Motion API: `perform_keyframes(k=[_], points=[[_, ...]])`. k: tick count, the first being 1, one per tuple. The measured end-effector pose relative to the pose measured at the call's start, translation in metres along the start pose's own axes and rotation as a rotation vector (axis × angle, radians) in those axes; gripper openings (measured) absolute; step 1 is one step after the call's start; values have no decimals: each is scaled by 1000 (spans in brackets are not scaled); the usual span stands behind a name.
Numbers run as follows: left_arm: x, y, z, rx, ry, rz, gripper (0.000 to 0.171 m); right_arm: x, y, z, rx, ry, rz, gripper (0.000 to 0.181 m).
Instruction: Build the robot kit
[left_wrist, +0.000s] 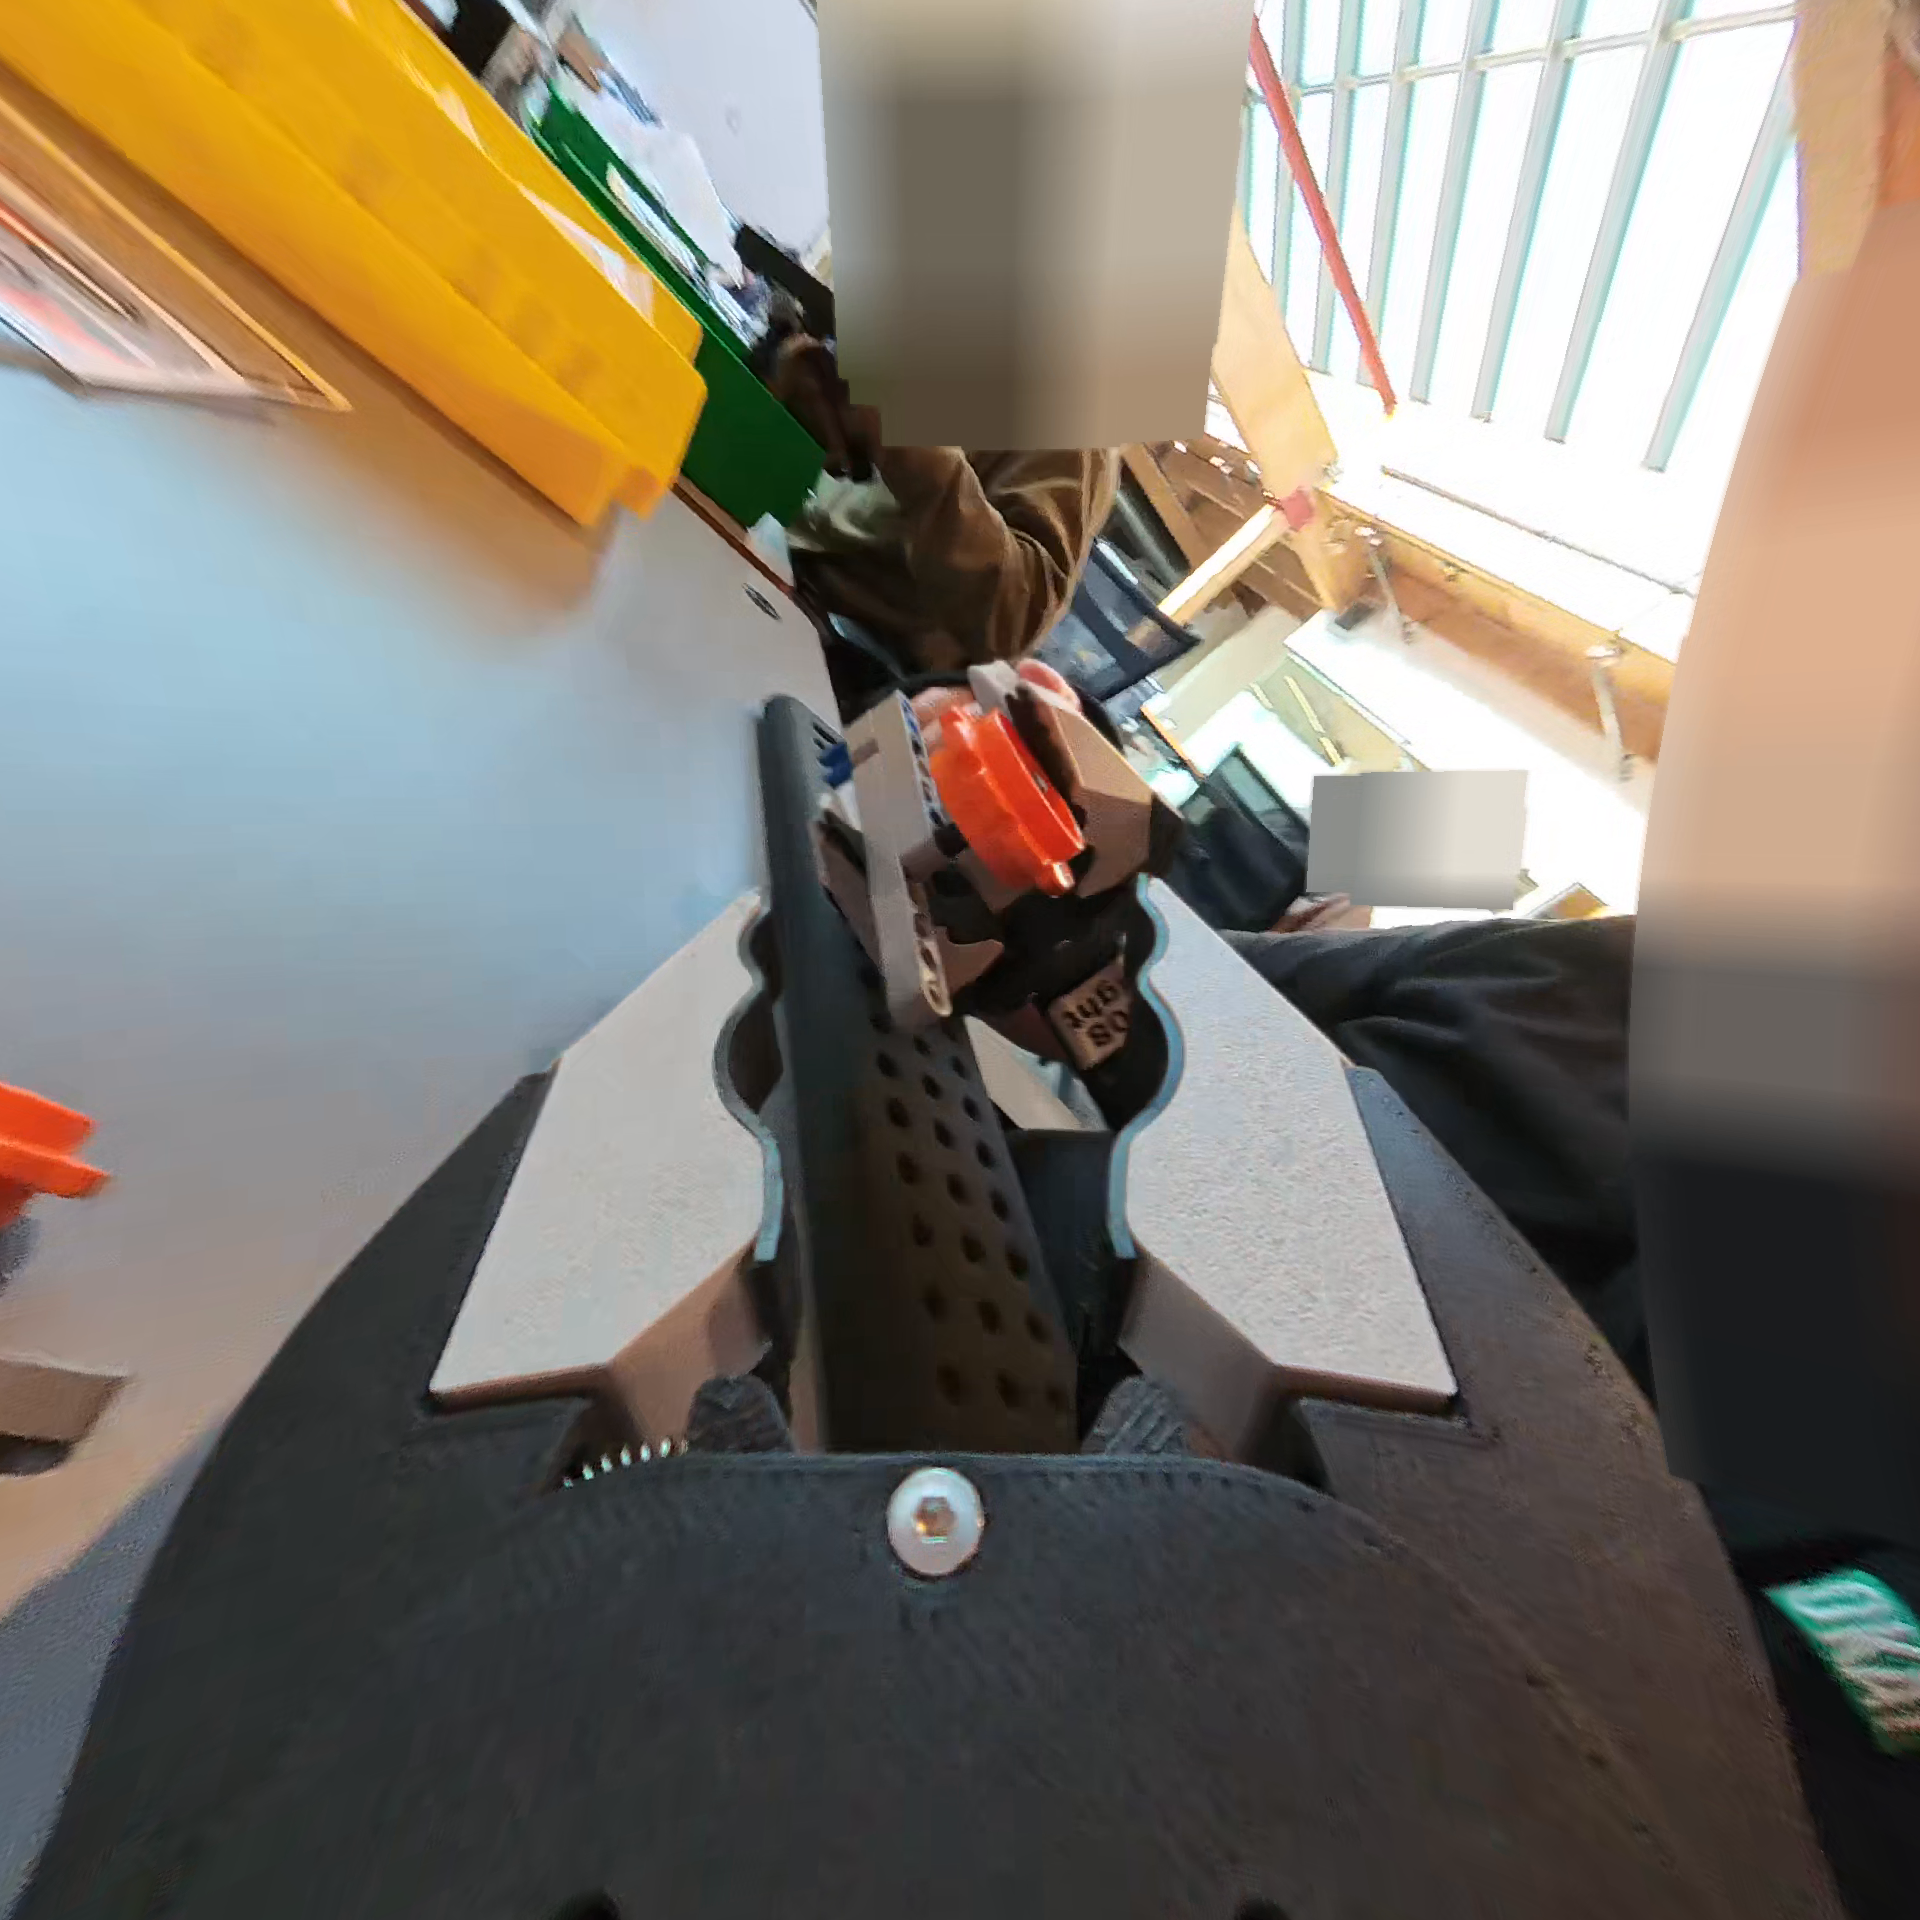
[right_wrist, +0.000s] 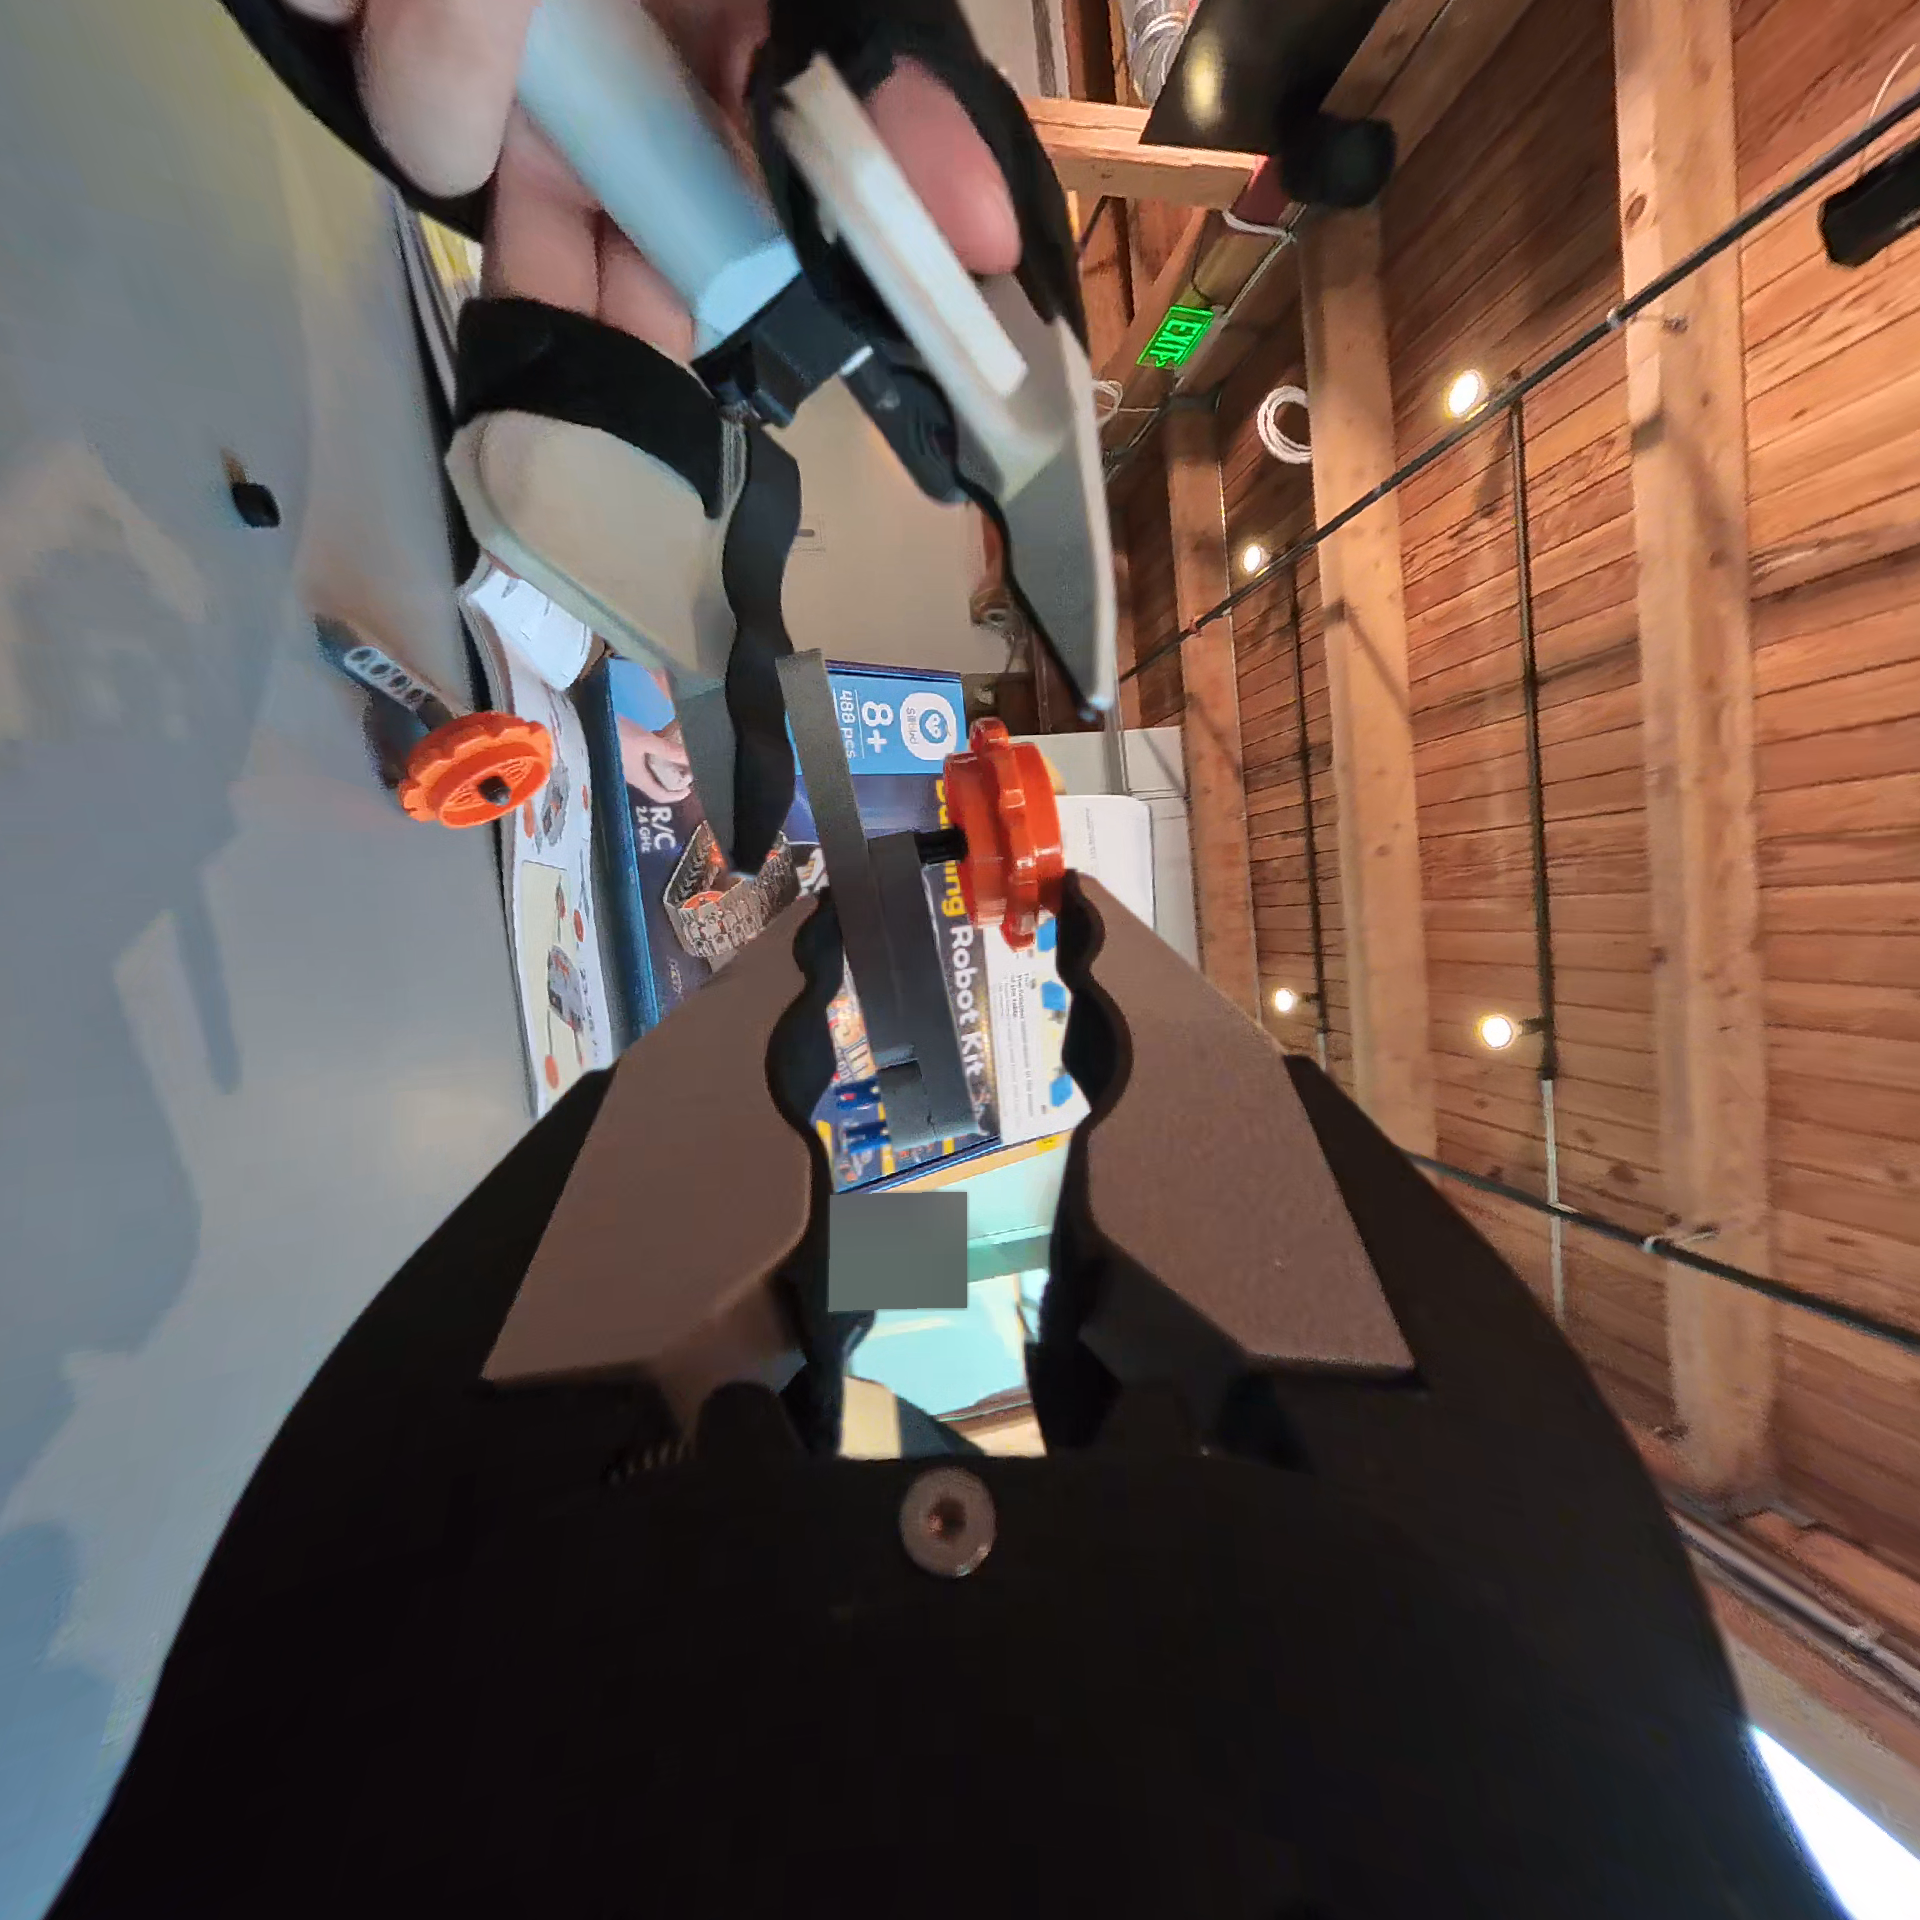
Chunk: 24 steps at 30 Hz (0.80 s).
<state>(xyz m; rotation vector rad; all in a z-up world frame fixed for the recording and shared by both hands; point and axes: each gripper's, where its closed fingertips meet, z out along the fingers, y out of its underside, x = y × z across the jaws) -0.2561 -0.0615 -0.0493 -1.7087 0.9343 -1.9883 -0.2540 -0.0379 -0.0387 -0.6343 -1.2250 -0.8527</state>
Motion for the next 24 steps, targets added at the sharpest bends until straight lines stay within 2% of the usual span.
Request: perform_keyframes(k=[2,4,6,8,19,24], points=[[4,3,4,-7,59,-88,64,-2,-4,0,9,11,-51,40],[5,0,3,22,100,-155,54,0,-8,-1,19,34,-76,40],[1,1,0,21,89,-148,40,-5,-7,0,12,16,-87,40],[0,2,0,6,72,-121,40,-5,-7,0,11,18,-86,40],[-27,2,-10,-32,-157,61,39,-30,8,5,-29,-167,169,43],[-41,8,-12,-101,-278,188,39,-45,10,-2,-14,-347,422,48]])
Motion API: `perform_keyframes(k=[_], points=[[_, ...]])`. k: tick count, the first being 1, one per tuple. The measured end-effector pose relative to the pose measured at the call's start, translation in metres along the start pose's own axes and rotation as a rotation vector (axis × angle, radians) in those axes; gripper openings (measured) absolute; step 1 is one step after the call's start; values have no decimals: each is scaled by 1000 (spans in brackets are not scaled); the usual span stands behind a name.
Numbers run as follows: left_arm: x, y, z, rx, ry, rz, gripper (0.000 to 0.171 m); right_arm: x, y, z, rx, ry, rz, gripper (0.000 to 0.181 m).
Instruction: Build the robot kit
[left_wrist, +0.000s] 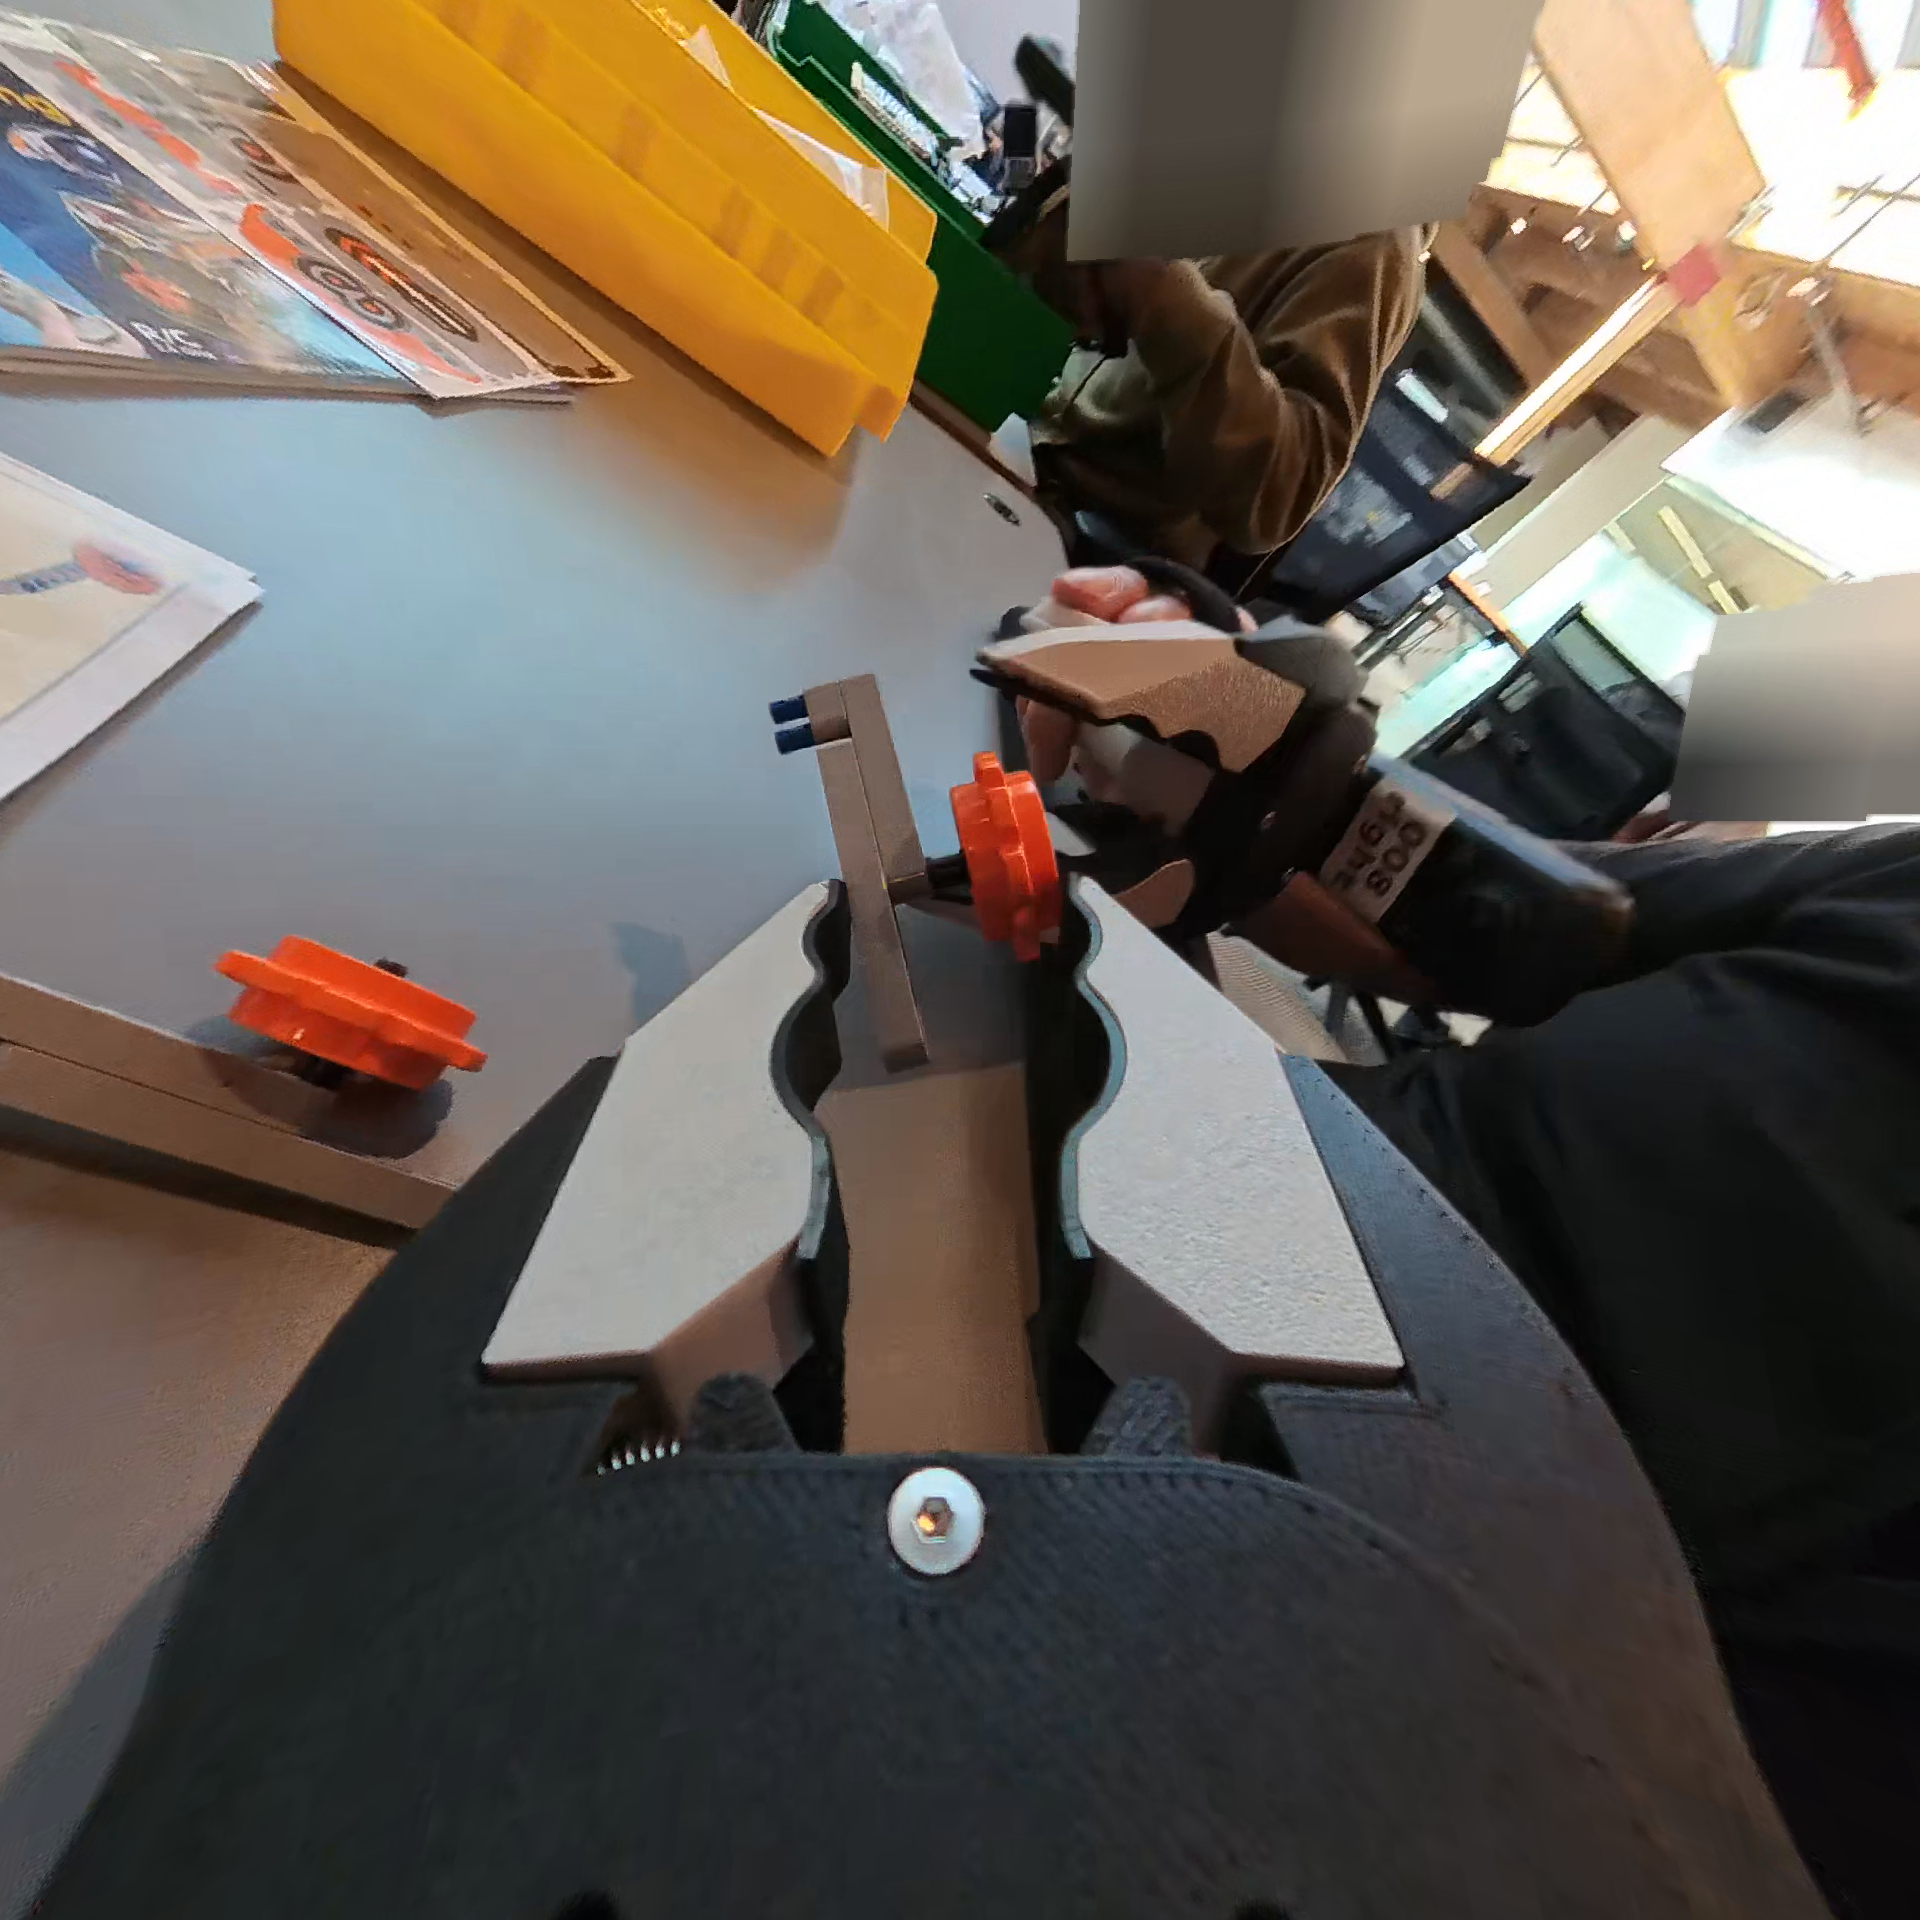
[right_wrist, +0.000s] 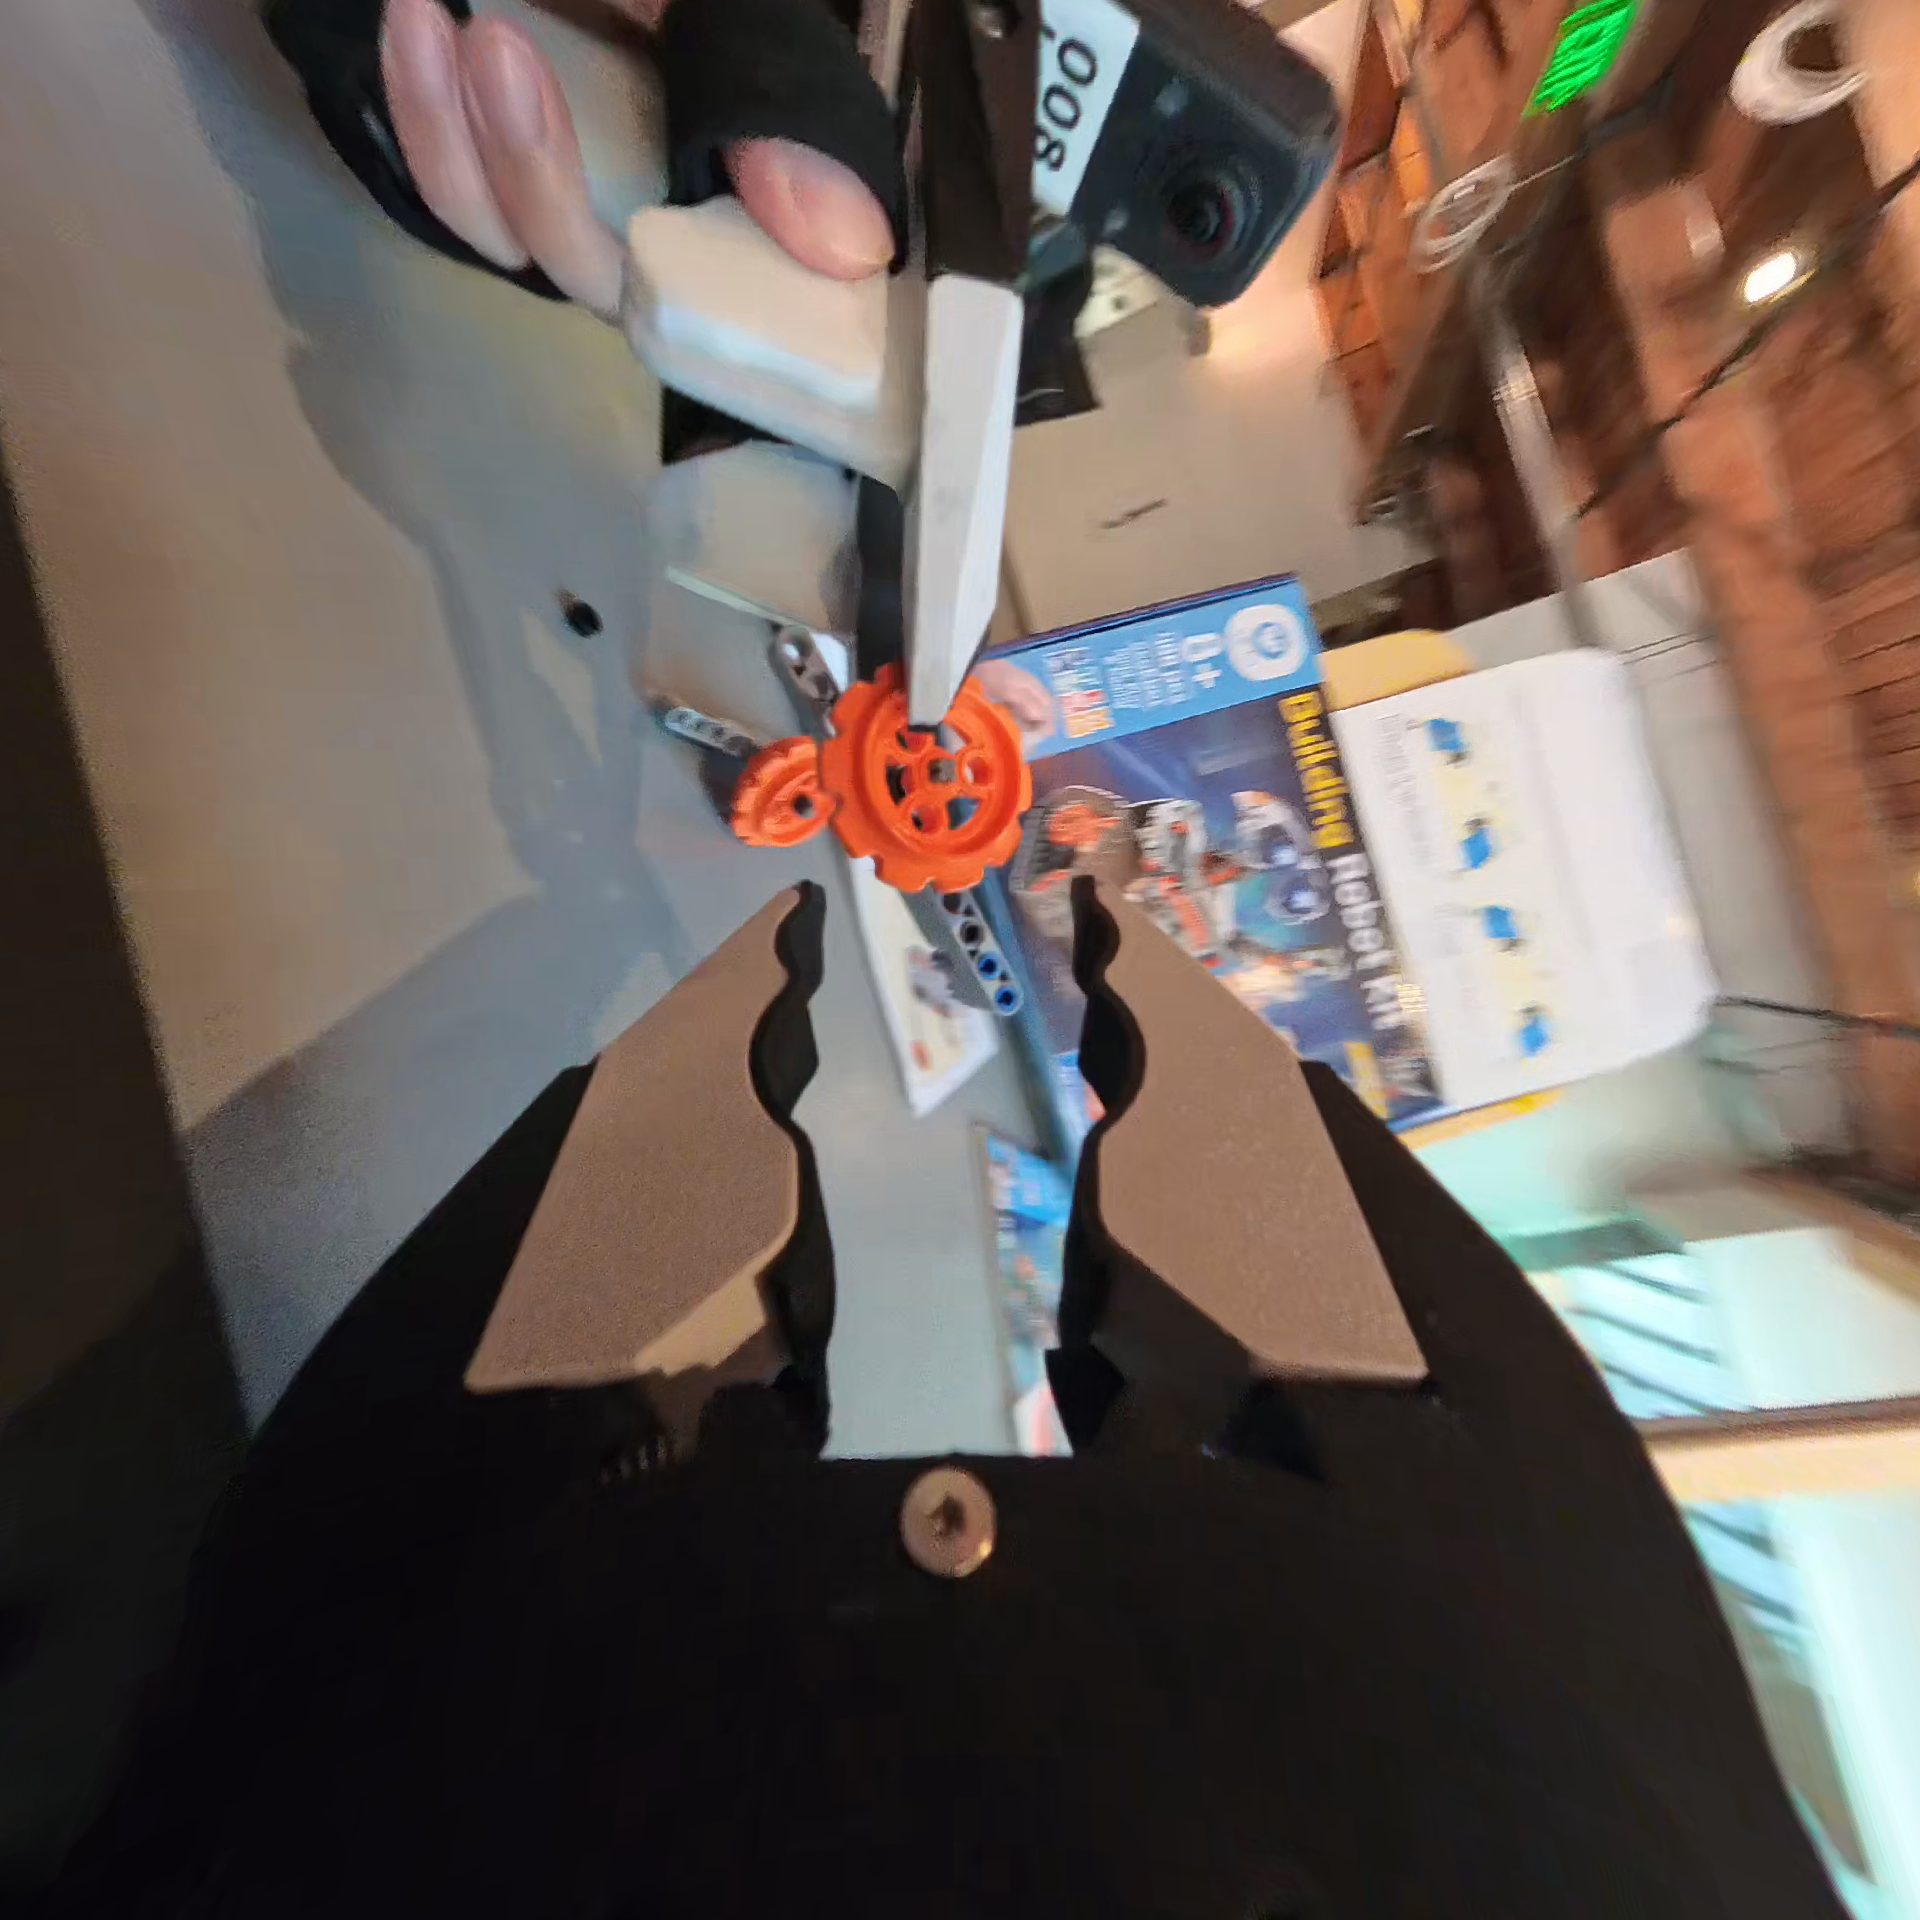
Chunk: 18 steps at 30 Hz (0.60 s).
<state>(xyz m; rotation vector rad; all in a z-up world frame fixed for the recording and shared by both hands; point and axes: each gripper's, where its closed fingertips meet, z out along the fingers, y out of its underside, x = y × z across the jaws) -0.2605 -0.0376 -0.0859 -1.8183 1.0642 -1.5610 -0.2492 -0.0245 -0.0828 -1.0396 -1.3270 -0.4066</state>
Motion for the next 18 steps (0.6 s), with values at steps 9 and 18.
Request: perform_keyframes(k=[9,18], points=[[9,34,20,-208,-160,493,39,-29,-4,-25,40,-659,601,83],[5,58,27,-344,-254,875,39,-75,4,-23,-62,-935,360,43]])
